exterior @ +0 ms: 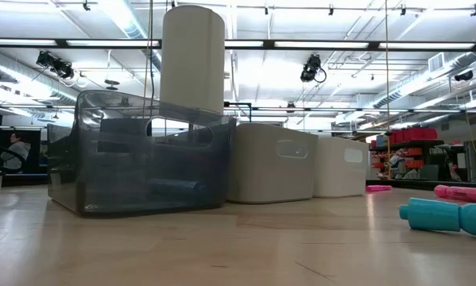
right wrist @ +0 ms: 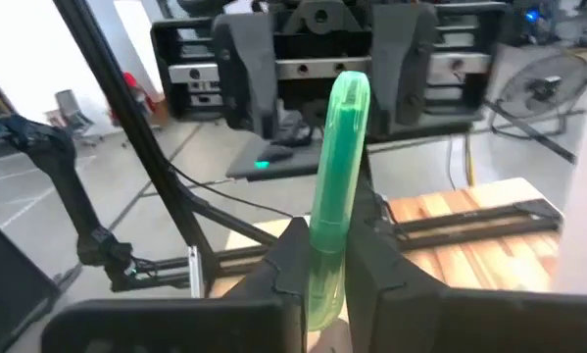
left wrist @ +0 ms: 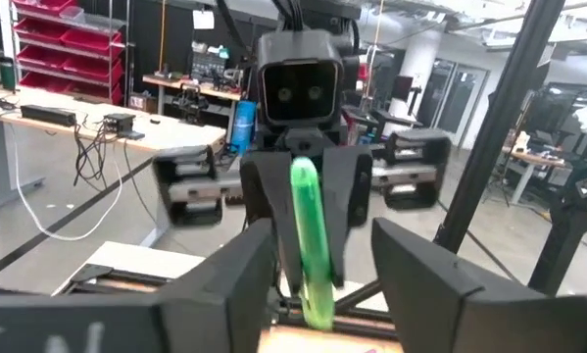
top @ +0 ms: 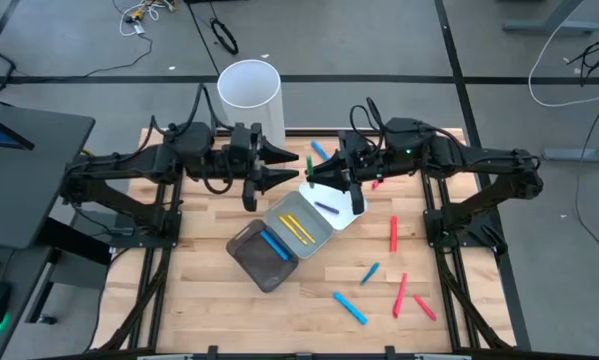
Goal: Pick & Place Markers
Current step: Put the green pen into the white bin
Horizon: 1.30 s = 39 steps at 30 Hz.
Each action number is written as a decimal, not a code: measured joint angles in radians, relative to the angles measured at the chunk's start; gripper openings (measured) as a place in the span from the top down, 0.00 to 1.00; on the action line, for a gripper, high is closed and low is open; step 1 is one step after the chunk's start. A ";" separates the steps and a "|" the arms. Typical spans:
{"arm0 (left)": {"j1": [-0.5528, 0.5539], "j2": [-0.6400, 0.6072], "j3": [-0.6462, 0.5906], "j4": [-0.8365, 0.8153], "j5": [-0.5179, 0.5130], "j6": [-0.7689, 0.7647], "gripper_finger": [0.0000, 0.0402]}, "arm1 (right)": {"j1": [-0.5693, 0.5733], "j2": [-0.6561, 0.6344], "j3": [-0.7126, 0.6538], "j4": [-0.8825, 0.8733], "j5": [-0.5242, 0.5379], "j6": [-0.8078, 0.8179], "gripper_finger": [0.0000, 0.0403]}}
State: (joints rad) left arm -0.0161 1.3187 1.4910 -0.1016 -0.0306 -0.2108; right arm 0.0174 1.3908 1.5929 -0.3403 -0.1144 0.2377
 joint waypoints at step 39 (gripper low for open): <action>0.007 -0.025 0.000 -0.181 -0.002 -0.048 0.45 | -0.202 0.021 0.000 -0.946 0.090 0.305 0.93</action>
State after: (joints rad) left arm -0.0086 1.2934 1.4914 -0.2822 -0.0326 -0.2592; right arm -0.1846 1.4114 1.5929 -1.2860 -0.0246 0.5427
